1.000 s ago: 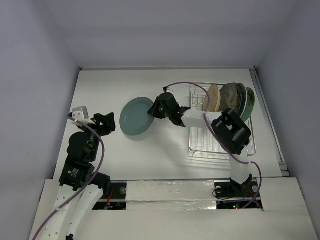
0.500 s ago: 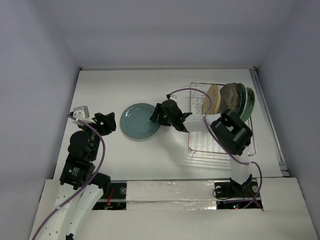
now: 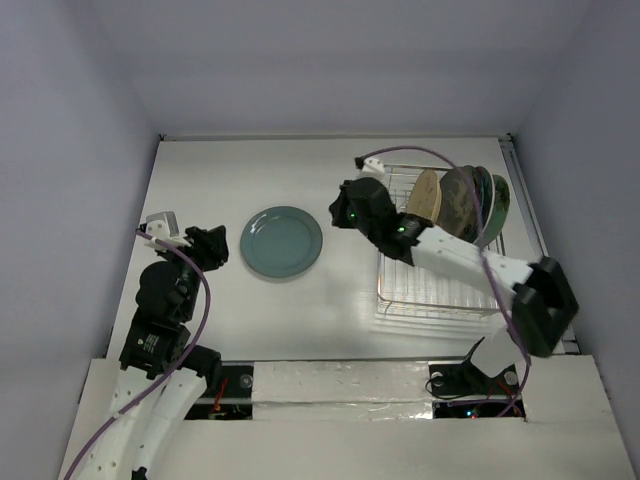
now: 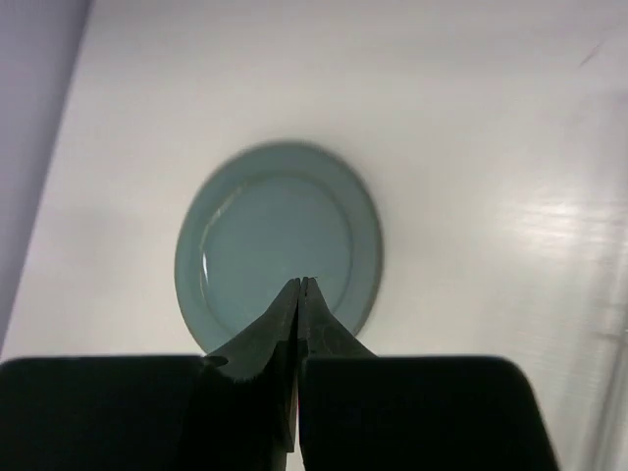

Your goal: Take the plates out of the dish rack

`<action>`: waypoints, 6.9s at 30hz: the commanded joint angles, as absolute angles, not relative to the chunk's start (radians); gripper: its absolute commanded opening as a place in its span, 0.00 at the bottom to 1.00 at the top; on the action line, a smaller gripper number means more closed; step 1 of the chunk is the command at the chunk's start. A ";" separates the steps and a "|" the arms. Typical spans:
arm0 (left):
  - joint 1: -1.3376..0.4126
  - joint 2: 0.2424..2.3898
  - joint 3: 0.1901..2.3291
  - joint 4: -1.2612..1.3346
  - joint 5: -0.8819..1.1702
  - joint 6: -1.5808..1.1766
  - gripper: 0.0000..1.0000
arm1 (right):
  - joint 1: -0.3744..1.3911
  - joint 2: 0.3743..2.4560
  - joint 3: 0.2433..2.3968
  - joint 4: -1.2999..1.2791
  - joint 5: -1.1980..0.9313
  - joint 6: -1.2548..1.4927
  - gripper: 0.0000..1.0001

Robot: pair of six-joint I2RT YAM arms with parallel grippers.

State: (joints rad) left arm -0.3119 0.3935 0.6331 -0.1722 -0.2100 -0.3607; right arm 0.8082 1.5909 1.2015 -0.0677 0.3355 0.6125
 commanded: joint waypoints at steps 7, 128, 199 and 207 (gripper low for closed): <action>-0.305 0.390 0.650 -0.138 -0.207 -0.357 0.00 | 0.671 1.264 1.190 -0.489 0.876 0.480 0.37; -0.296 0.365 0.644 -0.130 -0.207 -0.362 0.36 | 0.473 1.094 1.028 -0.425 0.795 0.493 0.00; -0.296 0.388 0.644 -0.132 -0.207 -0.360 0.36 | 0.255 0.946 1.172 -0.168 0.076 0.445 0.00; -0.296 0.382 0.644 -0.133 -0.207 -0.362 0.36 | 0.550 1.222 1.100 0.210 -0.029 0.718 0.00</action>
State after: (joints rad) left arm -0.3000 0.3832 0.6331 -0.1699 -0.2104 -0.3637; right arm 0.4473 1.1267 1.0771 -0.1093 0.0780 0.5560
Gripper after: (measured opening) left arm 0.357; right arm 0.164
